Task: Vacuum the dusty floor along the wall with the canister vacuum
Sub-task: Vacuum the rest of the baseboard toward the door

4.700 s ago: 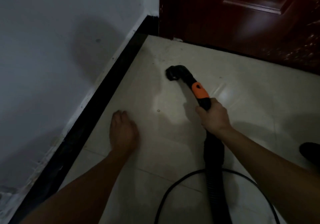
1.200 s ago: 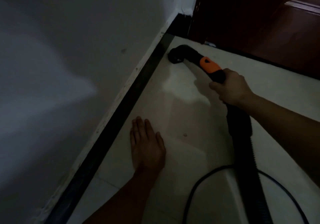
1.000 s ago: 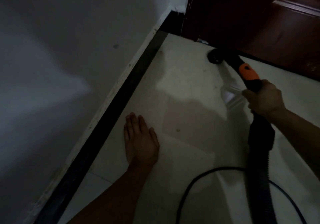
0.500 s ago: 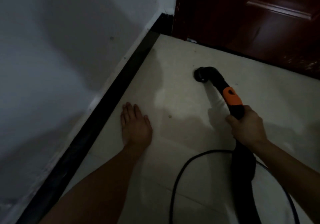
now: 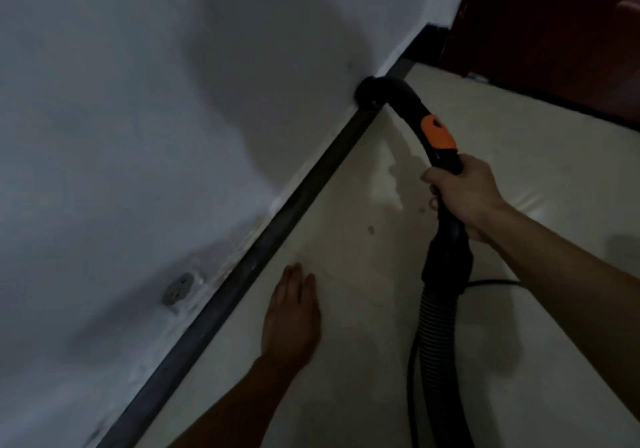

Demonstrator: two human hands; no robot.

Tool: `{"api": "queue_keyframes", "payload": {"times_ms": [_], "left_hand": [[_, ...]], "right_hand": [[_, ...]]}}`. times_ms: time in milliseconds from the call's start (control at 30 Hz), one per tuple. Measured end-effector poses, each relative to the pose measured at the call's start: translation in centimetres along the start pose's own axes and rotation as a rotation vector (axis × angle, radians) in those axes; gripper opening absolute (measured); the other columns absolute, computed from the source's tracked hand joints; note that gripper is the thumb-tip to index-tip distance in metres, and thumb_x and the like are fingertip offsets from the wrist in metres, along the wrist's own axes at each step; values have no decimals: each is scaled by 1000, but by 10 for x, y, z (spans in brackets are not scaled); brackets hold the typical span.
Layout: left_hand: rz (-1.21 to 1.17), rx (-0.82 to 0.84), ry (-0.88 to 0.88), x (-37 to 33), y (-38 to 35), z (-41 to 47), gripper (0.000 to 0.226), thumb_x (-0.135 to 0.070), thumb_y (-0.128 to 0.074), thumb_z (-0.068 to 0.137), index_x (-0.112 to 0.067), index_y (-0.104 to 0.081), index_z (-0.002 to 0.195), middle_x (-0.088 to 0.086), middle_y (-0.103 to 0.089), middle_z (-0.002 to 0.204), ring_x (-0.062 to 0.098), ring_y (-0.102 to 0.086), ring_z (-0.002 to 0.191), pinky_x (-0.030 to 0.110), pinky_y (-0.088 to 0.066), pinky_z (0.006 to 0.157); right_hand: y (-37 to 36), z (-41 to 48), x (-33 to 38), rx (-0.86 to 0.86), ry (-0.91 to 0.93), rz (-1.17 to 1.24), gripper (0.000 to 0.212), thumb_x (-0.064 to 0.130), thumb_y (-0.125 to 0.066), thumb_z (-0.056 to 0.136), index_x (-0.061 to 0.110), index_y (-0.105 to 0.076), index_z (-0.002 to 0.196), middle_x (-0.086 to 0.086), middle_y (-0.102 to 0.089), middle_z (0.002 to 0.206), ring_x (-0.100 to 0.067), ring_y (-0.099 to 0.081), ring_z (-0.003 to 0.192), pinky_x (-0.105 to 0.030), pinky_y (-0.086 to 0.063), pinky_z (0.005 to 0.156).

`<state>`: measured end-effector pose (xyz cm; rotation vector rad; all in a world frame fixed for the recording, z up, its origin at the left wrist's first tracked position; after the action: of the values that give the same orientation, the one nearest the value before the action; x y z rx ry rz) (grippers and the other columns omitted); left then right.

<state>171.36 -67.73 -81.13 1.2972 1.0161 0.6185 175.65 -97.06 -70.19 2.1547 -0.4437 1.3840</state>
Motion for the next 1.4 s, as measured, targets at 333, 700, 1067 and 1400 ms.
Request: {"api": "queue_keyframes", "payload": {"times_ms": [333, 700, 1067, 1400], "left_hand": [[-59, 666, 423, 27, 89, -161, 38, -31, -41, 98, -15, -44, 133, 10, -49, 130, 24, -52, 114, 38, -47, 94], [-110, 770, 547, 52, 206, -355, 37, -32, -41, 98, -19, -48, 132, 4, -55, 129, 19, -50, 118, 29, -40, 92], [-238, 713, 640, 38, 326, -450, 35, -35, -43, 100, -9, -62, 113, 13, -63, 119, 30, -57, 110, 33, -45, 91], [-1359, 418, 1266, -96, 432, -442, 64, -58, -54, 88, -11, -47, 131, 14, -61, 118, 31, -62, 104, 47, -49, 91]], "right_hand": [[-37, -218, -13, 245, -85, -257, 19, 11, -67, 82, 17, -49, 78, -4, -52, 64, -19, -51, 48, -31, -45, 48], [-78, -395, 1, 430, -71, -634, 24, 27, -67, 78, 23, -53, 98, 1, -60, 76, -18, -61, 62, -24, -41, 51], [-20, -589, 54, 547, -165, -673, 19, 23, -67, 77, 25, -48, 78, 0, -57, 69, -15, -56, 58, -26, -39, 50], [81, -742, 117, 562, -46, -827, 28, 32, -63, 85, 13, -51, 102, -10, -66, 94, -29, -64, 84, -32, -46, 65]]}}
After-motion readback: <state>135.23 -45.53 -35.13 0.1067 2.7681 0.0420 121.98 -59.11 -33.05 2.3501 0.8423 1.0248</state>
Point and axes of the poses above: each hand's wrist, its own z-axis towards the middle knuckle, its own y-axis out of the back of the hand, x = y × z, the point moved 1 cm from there along z, towards the middle knuckle
